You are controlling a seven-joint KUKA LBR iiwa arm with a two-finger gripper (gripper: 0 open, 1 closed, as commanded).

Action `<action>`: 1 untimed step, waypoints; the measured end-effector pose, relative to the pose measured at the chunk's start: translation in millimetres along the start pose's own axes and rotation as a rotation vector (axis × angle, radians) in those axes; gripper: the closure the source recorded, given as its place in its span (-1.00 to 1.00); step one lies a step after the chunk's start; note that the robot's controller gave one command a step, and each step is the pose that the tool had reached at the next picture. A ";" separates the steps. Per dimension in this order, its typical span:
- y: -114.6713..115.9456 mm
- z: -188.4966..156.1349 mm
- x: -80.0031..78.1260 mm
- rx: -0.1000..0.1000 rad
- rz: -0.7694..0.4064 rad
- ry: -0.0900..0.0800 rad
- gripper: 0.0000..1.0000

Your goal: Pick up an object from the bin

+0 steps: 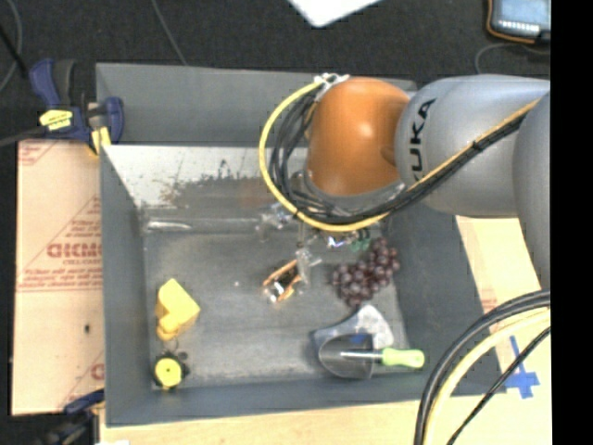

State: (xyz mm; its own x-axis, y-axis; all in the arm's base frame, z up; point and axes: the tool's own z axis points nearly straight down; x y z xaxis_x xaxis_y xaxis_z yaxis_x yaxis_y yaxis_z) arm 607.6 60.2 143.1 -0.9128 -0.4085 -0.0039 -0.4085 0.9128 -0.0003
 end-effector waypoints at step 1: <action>-8.5 -14.5 0.5 0.001 -0.027 -0.005 -1.00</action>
Offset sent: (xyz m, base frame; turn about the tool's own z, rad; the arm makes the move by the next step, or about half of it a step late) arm 0.0012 -0.0002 -0.0731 -0.3994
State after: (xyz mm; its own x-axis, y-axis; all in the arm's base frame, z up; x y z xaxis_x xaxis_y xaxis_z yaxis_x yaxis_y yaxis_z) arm 610.6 52.3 157.6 -0.9013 -0.4331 -0.0090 -0.4332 0.9013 -0.0012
